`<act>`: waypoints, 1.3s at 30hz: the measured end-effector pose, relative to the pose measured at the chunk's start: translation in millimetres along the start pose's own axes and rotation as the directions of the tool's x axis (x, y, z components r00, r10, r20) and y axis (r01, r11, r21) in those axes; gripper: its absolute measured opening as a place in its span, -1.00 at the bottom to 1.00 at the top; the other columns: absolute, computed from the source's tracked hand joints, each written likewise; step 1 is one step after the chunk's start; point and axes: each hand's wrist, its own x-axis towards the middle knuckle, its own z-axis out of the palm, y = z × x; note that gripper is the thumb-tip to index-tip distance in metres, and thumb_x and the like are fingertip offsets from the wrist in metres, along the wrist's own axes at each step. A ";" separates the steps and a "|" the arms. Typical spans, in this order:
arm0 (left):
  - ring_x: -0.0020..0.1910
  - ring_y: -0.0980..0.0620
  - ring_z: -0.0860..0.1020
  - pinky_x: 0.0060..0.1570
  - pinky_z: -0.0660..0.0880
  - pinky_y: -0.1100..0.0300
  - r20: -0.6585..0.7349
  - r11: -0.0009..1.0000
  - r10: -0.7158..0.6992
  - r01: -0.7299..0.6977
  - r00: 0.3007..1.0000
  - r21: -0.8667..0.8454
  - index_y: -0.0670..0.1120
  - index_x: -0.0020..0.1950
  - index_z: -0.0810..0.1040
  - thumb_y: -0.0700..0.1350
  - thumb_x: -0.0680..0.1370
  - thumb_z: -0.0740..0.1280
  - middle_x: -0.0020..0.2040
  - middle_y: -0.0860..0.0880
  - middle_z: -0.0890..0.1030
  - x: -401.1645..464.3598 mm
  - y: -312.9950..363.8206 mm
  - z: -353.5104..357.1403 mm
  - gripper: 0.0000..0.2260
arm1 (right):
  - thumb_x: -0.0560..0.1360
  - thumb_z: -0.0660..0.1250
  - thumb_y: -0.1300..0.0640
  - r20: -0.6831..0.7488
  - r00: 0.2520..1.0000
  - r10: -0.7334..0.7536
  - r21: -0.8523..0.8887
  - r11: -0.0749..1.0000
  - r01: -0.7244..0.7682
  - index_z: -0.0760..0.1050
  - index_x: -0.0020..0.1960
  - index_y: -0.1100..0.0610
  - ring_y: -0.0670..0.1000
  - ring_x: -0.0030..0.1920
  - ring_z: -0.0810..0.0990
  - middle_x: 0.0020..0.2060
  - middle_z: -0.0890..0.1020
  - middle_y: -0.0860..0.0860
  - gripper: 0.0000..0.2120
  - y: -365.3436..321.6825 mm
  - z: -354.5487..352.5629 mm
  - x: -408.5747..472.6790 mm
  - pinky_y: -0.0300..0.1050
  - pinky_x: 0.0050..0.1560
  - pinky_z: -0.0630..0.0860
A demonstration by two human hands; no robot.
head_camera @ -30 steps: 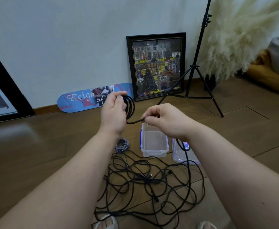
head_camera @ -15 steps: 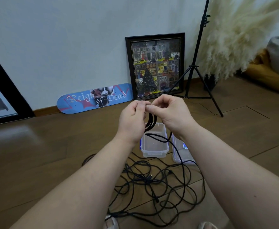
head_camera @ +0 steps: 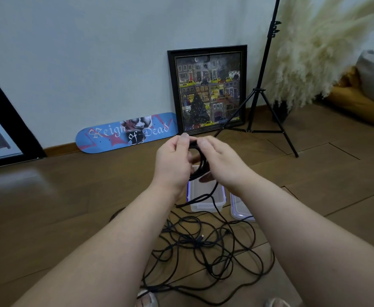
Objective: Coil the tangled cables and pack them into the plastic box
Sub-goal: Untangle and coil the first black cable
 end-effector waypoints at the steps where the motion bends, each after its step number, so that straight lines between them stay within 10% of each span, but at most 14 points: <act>1: -0.55 0.16 0.24 -0.49 0.26 0.27 -0.027 0.999 0.017 -0.017 0.999 0.033 -0.10 -0.12 0.56 -0.09 0.70 0.12 -0.54 0.11 0.29 2.0 -1.6 -1.2 -0.70 | 0.65 0.05 -0.07 0.014 0.998 -0.066 -0.137 0.988 0.068 0.50 0.08 0.04 0.16 -0.15 0.65 -0.13 0.64 0.06 -0.70 1.0 1.1 -0.1 0.17 -0.14 0.63; 6: -0.47 0.10 0.25 -0.40 0.25 0.18 -0.093 0.995 0.044 -0.035 0.995 0.096 -0.04 -0.17 0.57 -0.05 0.69 0.14 -0.52 0.12 0.31 6.0 -3.9 -3.5 -0.69 | 0.65 -0.01 -0.11 -0.010 0.980 -0.198 -0.453 0.875 0.172 0.37 -0.04 -0.15 0.05 -0.16 0.49 -0.32 0.48 -0.11 -0.79 7.3 5.7 0.0 0.06 -0.11 0.48; 12: -0.49 0.17 0.24 -0.38 0.34 0.29 0.157 0.999 -0.025 0.028 0.987 -0.016 -0.07 0.05 0.50 -0.14 0.70 0.07 -0.41 0.06 0.30 -2.9 2.0 -2.6 -0.78 | 0.67 0.10 0.04 -0.126 0.972 -0.196 -0.294 0.944 0.152 0.49 -0.15 0.07 -0.08 -0.29 0.42 -0.38 0.47 -0.12 -0.71 5.5 1.5 3.2 -0.12 -0.25 0.28; 16: -0.53 0.21 0.27 -0.41 0.34 0.31 0.110 0.999 0.017 -0.021 0.994 0.037 -0.07 0.04 0.48 -0.18 0.70 0.05 -0.51 0.16 0.35 -2.2 1.4 -3.7 -0.78 | 0.61 0.22 0.09 -0.135 0.976 -0.172 -0.170 0.974 0.148 0.55 0.17 0.10 -0.09 -0.21 0.52 -0.21 0.60 -0.08 -0.80 4.0 -1.4 2.3 -0.13 -0.12 0.42; 23: -0.48 0.19 0.31 -0.42 0.32 0.35 -0.017 0.998 0.044 -0.043 0.999 0.048 -0.03 0.05 0.47 -0.15 0.70 0.09 -0.38 0.07 0.37 2.4 1.1 -7.5 -0.83 | 0.37 0.47 -0.12 0.121 0.957 -0.263 -0.442 0.849 0.289 -0.05 0.58 -0.11 0.02 0.34 0.44 0.37 0.43 -0.03 -0.03 10.2 0.7 -7.6 0.08 0.26 0.46; 39: -0.29 0.08 0.46 -0.28 0.48 0.24 0.204 0.982 -0.064 0.098 0.977 -0.160 -0.08 0.16 0.48 -0.19 0.69 0.11 -0.27 0.00 0.47 -0.8 5.3 -14.3 -0.83 | 0.38 0.54 0.02 0.015 0.968 -0.249 -0.407 0.883 0.233 0.08 0.57 0.05 -0.01 0.26 0.44 0.26 0.46 0.07 -0.07 8.1 -4.2 2.0 -0.33 0.16 0.29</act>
